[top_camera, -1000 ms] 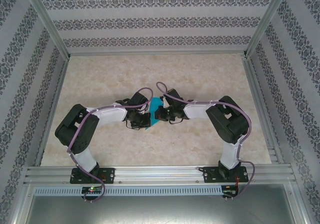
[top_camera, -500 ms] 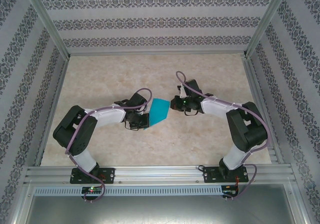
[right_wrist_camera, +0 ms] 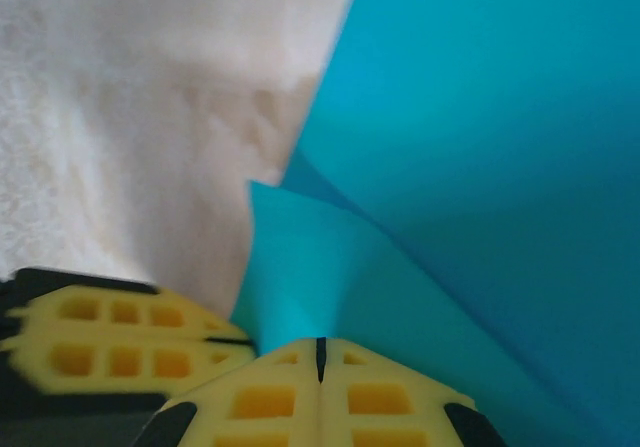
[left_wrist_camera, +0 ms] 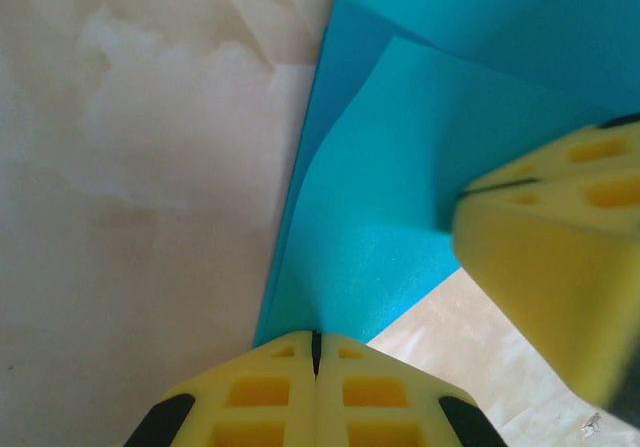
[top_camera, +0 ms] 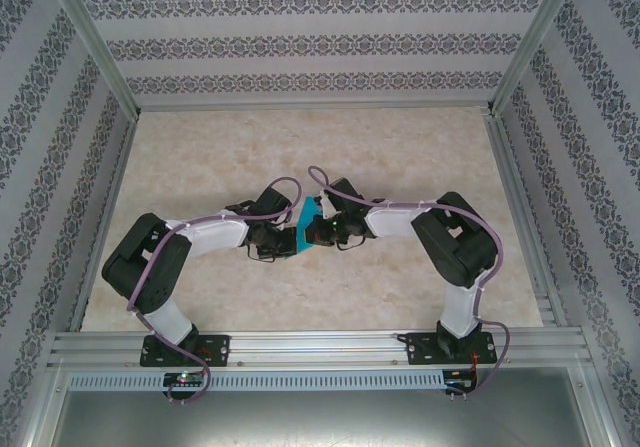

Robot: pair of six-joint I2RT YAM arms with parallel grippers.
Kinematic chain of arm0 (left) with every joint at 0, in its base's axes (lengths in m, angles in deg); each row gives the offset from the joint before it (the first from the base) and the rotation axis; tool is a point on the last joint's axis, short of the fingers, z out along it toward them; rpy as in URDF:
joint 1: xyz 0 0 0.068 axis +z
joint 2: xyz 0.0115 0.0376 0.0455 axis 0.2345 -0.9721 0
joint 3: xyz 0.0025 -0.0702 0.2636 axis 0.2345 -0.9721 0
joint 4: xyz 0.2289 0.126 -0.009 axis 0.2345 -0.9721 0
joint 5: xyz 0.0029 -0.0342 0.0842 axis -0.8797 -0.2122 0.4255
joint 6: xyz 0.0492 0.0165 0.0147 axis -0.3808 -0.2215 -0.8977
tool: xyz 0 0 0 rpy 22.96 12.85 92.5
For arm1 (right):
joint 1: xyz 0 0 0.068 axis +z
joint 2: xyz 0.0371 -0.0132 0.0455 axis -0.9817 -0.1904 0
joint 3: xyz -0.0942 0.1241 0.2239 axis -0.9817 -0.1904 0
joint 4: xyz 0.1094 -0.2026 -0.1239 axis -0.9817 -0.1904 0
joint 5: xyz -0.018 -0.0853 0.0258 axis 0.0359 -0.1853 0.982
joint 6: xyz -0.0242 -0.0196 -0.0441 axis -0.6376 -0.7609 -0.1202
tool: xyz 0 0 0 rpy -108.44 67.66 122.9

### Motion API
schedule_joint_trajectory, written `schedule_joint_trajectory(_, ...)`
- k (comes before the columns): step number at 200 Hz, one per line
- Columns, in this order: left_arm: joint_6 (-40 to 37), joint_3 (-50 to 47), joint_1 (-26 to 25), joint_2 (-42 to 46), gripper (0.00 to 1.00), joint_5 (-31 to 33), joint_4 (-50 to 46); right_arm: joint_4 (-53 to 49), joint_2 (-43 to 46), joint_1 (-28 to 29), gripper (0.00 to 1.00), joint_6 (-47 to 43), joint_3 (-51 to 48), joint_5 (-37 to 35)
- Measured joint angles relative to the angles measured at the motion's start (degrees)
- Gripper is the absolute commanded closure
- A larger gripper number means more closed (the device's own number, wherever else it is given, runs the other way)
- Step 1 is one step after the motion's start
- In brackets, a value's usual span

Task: Fold a paper plane with a square sheet of paper (pick it up from the middle)
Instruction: Third fold the triangle at the center of the table.

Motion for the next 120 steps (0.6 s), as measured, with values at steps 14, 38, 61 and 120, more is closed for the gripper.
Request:
schedule_joint_trajectory(14,0.02,0.0,0.0,0.07,1.0,-0.02,0.07,0.11,-0.44,-0.24,1.0,0.42,0.0,0.17)
schedule_joint_trajectory(38,0.74,-0.81,0.02,0.66,1.0,-0.15,1.73,0.15,-0.48,-0.61,1.0,0.44,0.0,0.13)
schedule_joint_trajectory(61,3.26,-2.73,0.04,2.95,0.99,-0.22,5.27,0.04,-0.48,-0.98,1.0,0.44,0.0,0.11)
schedule_joint_trajectory(120,10.01,-7.39,0.37,5.05,1.0,-3.15,14.19,0.07,-0.61,-1.11,1.0,0.9,0.0,0.28)
